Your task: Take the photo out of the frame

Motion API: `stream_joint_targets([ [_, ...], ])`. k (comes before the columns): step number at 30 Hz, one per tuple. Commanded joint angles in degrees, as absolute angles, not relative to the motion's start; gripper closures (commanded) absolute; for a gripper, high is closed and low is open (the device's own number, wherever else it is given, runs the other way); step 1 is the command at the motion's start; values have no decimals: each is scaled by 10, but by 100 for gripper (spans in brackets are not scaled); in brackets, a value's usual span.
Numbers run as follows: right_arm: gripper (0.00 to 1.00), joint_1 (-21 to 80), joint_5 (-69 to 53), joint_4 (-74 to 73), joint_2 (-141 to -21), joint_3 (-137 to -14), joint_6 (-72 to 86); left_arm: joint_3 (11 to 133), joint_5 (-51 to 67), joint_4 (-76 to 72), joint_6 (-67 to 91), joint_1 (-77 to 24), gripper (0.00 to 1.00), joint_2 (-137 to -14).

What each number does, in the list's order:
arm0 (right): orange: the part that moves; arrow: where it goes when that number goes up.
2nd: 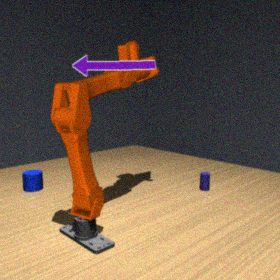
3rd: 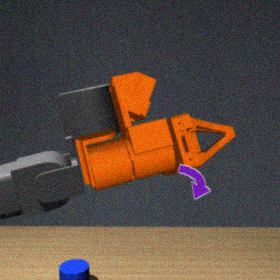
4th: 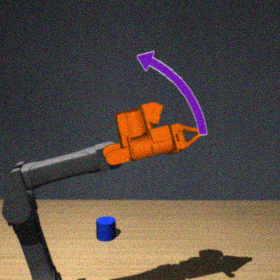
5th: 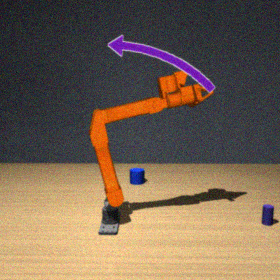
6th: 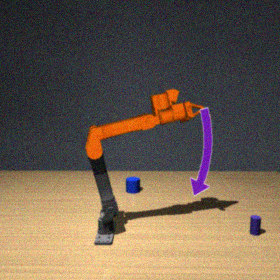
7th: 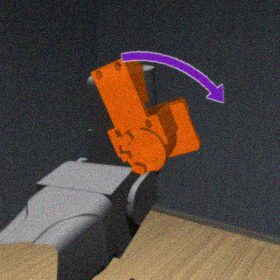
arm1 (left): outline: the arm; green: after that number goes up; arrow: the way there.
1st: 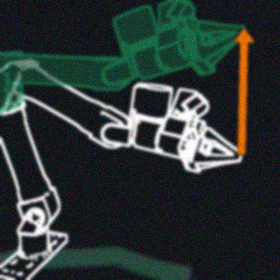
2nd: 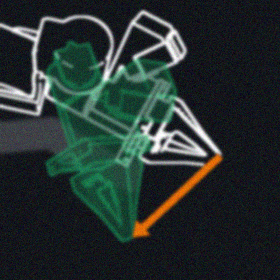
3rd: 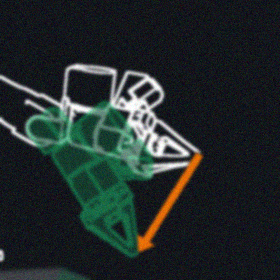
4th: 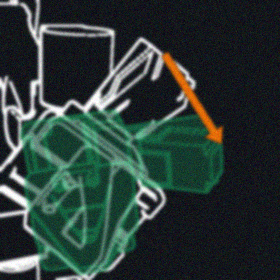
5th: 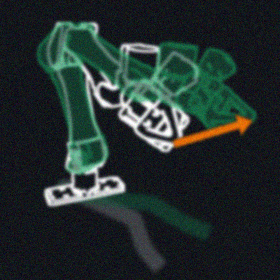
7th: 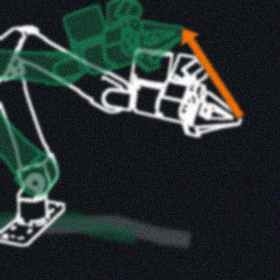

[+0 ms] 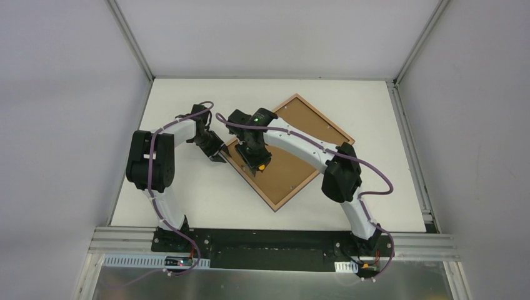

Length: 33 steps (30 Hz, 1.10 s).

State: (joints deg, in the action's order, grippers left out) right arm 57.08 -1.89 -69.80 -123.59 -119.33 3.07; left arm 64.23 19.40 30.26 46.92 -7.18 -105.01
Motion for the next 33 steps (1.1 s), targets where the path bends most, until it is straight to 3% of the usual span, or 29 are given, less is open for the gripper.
stream_joint_targets([
  [1,100,558,-32,-697,-1217,-1185,51,625,160,342,457,-74,67,-1062],
  [9,100,562,-91,-697,-1211,-1179,39,626,161,343,456,-74,67,-1061],
  [33,100,572,-44,-794,-1221,-1195,74,620,149,344,454,-74,67,-1060],
])
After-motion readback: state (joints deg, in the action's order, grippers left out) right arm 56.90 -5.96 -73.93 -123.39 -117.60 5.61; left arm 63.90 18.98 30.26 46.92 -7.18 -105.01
